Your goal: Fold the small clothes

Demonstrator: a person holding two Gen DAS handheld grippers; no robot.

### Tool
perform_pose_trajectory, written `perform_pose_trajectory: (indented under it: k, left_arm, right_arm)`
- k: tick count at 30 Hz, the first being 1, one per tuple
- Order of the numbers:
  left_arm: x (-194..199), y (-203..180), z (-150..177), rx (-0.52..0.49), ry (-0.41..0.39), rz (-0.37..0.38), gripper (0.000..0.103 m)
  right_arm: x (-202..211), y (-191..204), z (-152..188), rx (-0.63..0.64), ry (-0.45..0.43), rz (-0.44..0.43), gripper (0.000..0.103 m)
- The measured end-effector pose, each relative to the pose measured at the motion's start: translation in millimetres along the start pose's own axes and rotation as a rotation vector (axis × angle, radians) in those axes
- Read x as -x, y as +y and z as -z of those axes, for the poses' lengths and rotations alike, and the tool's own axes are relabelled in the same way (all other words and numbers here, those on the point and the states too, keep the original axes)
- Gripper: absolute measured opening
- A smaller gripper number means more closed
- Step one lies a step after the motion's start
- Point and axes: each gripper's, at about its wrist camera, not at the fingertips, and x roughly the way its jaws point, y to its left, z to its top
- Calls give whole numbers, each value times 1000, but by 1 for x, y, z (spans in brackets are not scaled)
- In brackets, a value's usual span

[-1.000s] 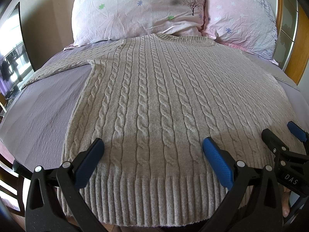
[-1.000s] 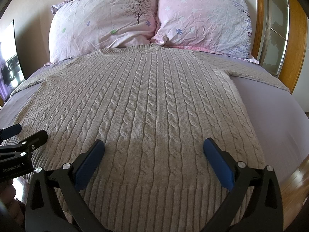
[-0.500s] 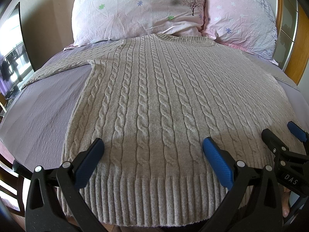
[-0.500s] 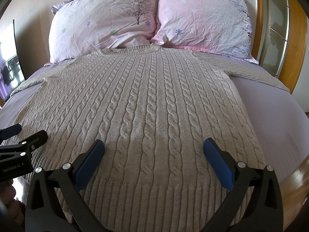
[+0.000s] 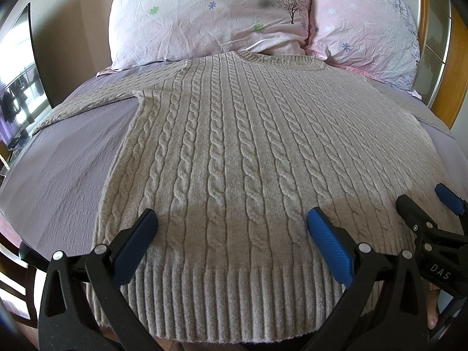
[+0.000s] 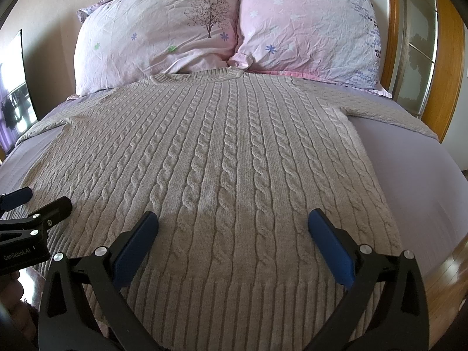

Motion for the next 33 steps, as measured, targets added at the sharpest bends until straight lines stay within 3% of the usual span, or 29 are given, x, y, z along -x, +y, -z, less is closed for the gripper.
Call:
perform_pose_trajectory:
  k: [4,7,10,12,15,18,23,26,30,32,33]
  left_arm:
    - [0,0,0,-10,4,4,101]
    - [-2,2,-2,-23,11,15,101]
    - [-2,2,-9,-40,33,30,101]
    - [-1,2,-14,-48,46,43,101]
    - [2,8,-32,-52,-41,77,101]
    - [7,19,-48,-28,-124,100,101]
    - [1,62,-85,134,-196,190,101]
    - [-1,94,-92,244,-236,226,101]
    - [-7,139,-105,336,-271,141,101]
    - [-14,166,-108,394,-285,113,101]
    - [-19,183,-108,438,-300,112,101]
  right_arm:
    - [-2,-2,-2,22,-3,-21,102]
    - [2,-18,-17,24,24,-108,102]
    - [8,-62,-42,-95,-9,-175,102]
    - [10,-101,-62,-184,-39,-141,102]
    - [-7,-177,-97,-355,-36,-55,102]
    - [-44,-262,-121,-562,19,24,75]
    - [-96,-393,-131,-961,47,134,61]
    - [-111,-433,-125,-1123,29,142,55]
    - [-127,-461,-130,-1194,-11,143,42]
    - [-140,-475,-128,-1243,-50,124,28]
    - [-145,-480,-125,-1255,-47,121,11]
